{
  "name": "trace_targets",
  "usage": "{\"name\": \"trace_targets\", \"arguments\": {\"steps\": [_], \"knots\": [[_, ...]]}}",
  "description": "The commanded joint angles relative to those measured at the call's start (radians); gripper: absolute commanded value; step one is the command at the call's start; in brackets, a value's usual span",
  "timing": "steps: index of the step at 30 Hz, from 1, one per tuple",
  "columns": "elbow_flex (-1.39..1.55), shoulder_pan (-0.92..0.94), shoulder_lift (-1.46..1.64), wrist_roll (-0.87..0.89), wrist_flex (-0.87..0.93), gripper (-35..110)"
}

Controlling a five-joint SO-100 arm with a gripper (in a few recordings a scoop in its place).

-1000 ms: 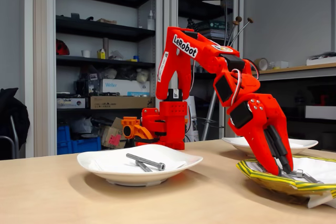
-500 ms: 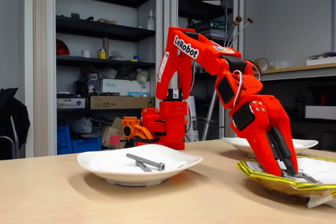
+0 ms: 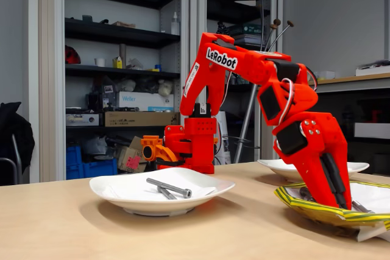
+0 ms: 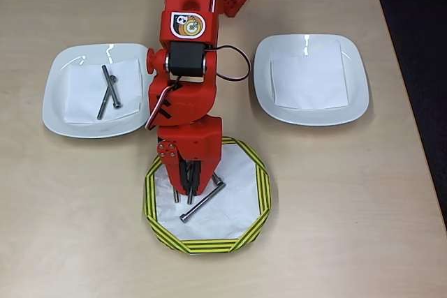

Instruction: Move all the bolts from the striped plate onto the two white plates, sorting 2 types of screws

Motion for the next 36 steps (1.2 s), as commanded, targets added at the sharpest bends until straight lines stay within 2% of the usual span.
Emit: {"name": "trace_targets", "arguments": {"steps": [1, 8, 13, 27, 36], "knots": [[-0.061, 0.021, 0.023, -0.037, 0.135, 0], [-0.350, 0.048, 0.023, -0.114, 0.482, 0], [-0.543, 0.044, -0.021, -0.138, 0.653, 0], [-0.627, 0.021, -0.117, -0.149, 0.621, 0], [-0.830, 0.009, -0.348, -0.161, 0.601, 0]]}}
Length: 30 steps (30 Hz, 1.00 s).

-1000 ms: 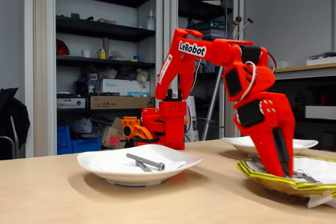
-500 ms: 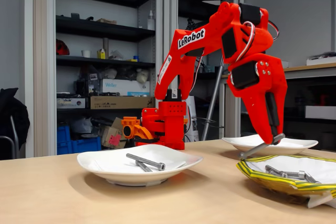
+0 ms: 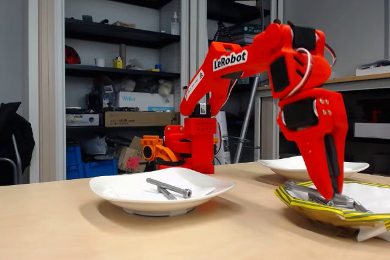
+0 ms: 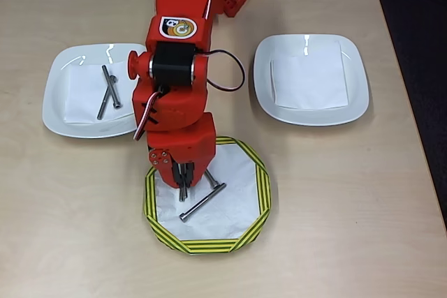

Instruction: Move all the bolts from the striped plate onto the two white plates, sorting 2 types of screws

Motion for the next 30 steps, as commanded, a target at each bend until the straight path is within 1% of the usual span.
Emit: {"name": "trace_targets", "arguments": {"steps": [1, 7, 10, 17, 30], "knots": [[-0.109, -0.006, -0.048, 0.006, 0.005, 0], [-0.270, -0.012, -0.170, 0.008, 0.052, 0], [-0.310, -0.017, -0.195, -0.002, 0.071, 4], [-0.314, -0.034, -0.195, -0.005, 0.118, 10], [-0.314, -0.003, -0.213, -0.025, 0.156, 8]]}}
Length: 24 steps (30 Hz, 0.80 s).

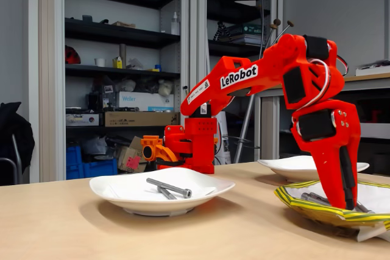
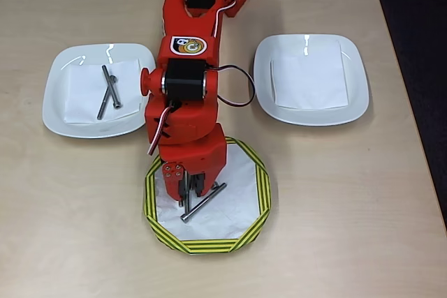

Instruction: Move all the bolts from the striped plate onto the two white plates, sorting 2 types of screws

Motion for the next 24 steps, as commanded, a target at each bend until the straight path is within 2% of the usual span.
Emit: {"name": "trace_targets", "arguments": {"steps": [1, 11, 19, 24], "knots": [[0.012, 0.031, 0.011, -0.009, 0.037, 8], [-0.060, 0.046, -0.101, -0.023, 0.052, 11], [-0.522, 0.023, -0.463, 0.040, 0.072, 8], [-0.557, 0.014, -0.454, 0.060, 0.118, 0]]}}
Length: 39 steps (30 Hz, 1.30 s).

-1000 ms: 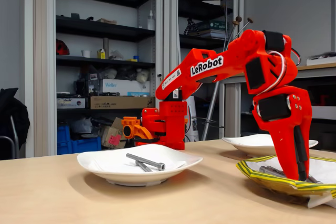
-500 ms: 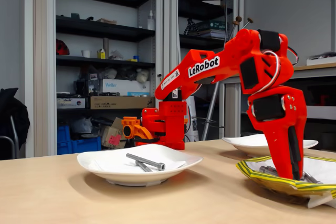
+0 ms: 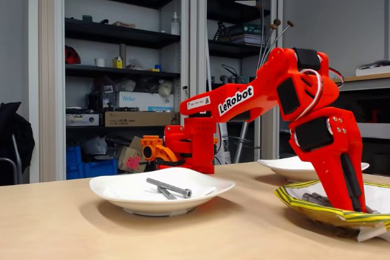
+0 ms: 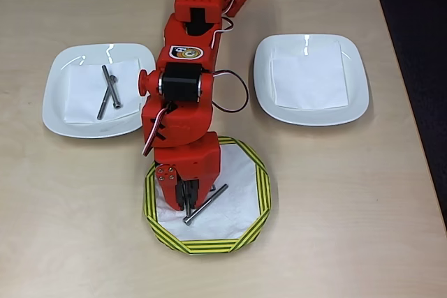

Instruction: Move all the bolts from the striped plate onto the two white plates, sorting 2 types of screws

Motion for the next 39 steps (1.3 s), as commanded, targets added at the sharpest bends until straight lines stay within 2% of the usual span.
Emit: {"name": "trace_targets", "arguments": {"steps": [1, 10, 16, 30, 39], "knots": [[-0.031, -0.006, -0.028, 0.011, 0.054, 0], [-0.015, 0.008, 0.089, -0.063, 0.153, 0], [0.471, 0.035, 0.460, -0.118, 0.060, 0], [0.834, 0.114, 0.827, -0.179, 0.095, 0], [1.062, 0.253, 1.055, -0.310, 0.115, 0]]}}
